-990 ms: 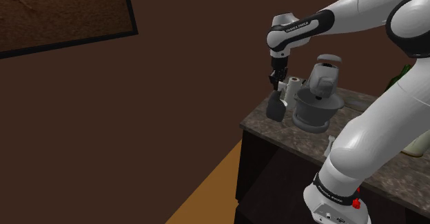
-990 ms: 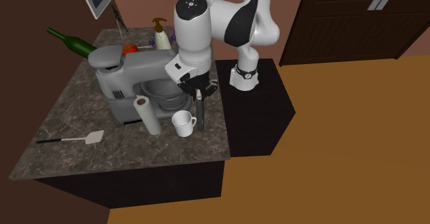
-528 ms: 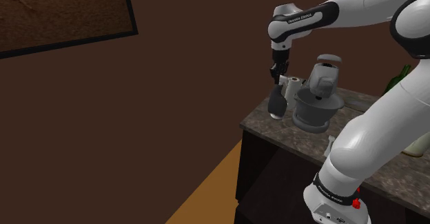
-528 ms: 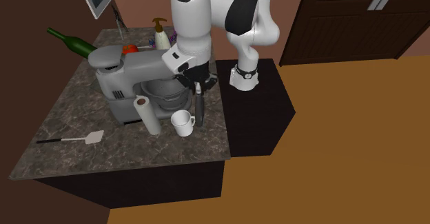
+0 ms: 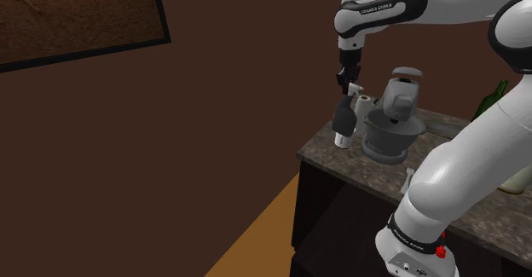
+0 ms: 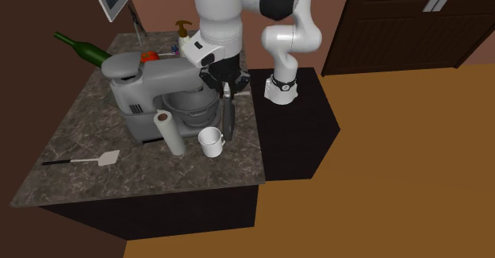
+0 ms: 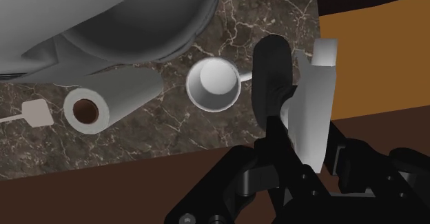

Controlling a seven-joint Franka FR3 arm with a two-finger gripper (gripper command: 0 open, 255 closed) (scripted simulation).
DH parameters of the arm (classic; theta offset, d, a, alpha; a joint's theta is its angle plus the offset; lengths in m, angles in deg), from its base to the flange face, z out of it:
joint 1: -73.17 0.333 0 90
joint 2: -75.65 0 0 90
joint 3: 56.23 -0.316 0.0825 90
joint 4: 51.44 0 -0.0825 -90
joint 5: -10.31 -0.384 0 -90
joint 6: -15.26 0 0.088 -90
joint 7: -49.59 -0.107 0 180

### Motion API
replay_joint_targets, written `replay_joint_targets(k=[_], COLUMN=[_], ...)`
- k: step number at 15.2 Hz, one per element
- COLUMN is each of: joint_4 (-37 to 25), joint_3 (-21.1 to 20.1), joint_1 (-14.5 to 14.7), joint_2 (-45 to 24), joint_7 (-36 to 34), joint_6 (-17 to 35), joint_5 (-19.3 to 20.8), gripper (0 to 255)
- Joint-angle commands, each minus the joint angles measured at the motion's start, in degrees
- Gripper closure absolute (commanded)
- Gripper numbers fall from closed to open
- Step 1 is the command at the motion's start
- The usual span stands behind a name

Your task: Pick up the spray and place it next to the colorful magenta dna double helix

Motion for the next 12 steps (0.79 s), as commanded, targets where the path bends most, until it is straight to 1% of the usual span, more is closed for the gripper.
replay_joint_targets(k=[1, 12], joint_4=[-1.59, -10.63], joint_3=[-0.14, -0.67], joint_1=[0.08, 0.39], joint_2=[-0.05, -0.7], joint_7=[0.11, 1.0], joint_6=[-1.56, -9.95], joint_5=[-0.12, -0.64], gripper=[255, 255])
